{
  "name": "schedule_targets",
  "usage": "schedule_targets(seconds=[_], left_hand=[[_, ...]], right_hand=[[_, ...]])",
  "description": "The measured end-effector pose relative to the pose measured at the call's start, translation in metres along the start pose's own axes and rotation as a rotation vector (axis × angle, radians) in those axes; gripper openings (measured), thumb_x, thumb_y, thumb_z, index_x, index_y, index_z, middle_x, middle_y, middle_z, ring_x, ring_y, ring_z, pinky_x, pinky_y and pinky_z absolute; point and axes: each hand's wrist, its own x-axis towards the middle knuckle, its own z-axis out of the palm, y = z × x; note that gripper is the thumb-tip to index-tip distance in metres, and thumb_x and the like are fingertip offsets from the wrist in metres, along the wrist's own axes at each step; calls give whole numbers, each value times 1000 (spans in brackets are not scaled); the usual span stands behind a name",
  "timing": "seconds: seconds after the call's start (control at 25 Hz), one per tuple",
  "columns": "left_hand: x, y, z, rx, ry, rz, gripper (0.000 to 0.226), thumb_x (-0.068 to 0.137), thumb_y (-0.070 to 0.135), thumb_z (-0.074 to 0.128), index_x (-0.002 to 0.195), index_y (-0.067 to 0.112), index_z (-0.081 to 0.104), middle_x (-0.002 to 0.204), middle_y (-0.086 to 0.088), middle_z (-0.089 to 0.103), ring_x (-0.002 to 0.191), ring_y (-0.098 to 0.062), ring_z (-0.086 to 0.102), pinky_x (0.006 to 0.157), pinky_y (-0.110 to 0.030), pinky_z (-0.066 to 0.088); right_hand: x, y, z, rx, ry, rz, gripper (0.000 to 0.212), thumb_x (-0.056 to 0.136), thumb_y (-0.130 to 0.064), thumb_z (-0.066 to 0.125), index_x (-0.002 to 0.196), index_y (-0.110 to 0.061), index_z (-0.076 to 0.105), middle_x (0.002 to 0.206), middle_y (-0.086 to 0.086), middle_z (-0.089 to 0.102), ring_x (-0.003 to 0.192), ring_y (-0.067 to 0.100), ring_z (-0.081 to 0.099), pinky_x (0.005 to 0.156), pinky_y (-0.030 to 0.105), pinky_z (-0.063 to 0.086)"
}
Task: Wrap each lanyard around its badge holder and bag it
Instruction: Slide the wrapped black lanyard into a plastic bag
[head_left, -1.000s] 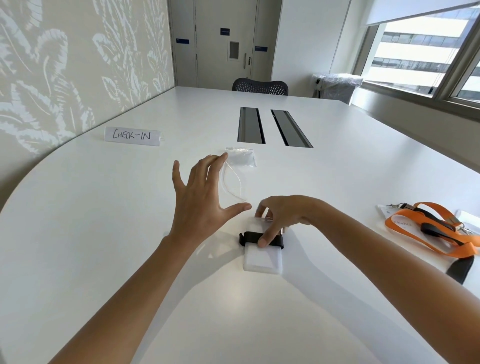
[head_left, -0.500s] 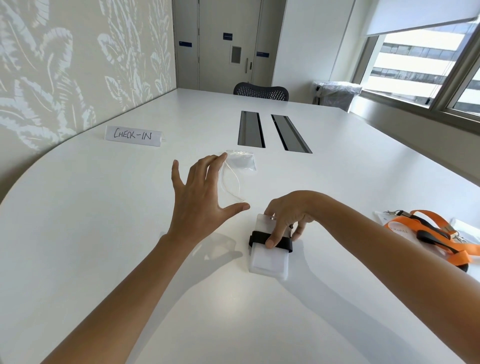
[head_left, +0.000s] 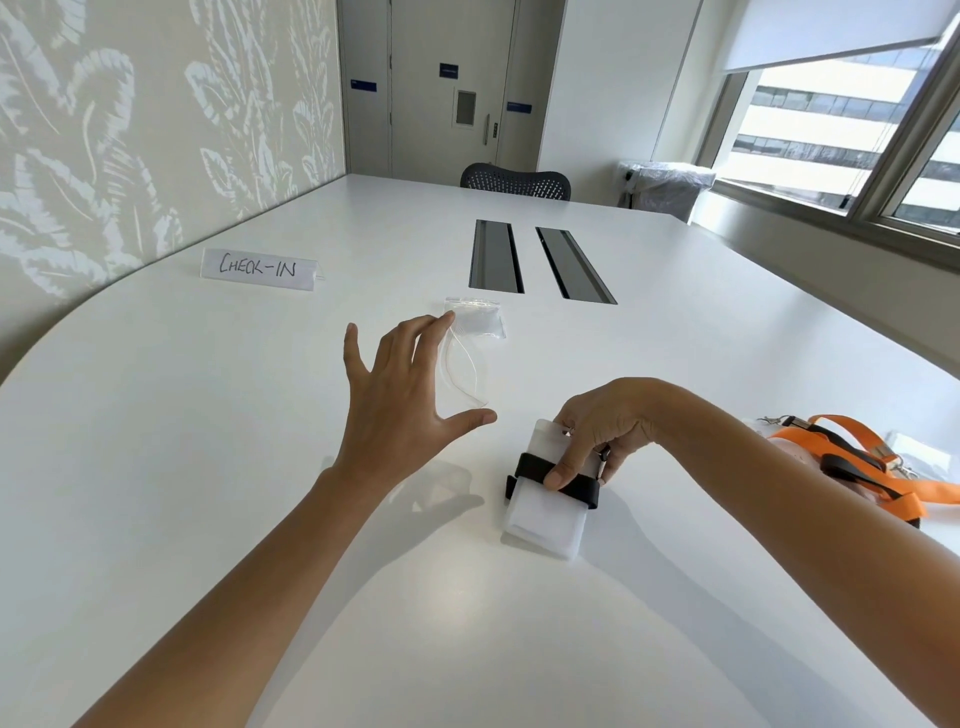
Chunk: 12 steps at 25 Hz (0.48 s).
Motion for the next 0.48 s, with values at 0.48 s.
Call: schedule_targets(seconds=[0.48], left_hand=[[-6, -2, 10, 84, -153, 22, 100, 67, 80, 51, 146, 20, 35, 138, 2, 47, 129, -17, 45, 112, -63, 8]], right_hand=[[-1, 36, -1, 391, -76, -137, 28, 84, 0, 70, 111, -7, 68, 104, 8, 74, 94, 23, 72, 80, 37, 60]])
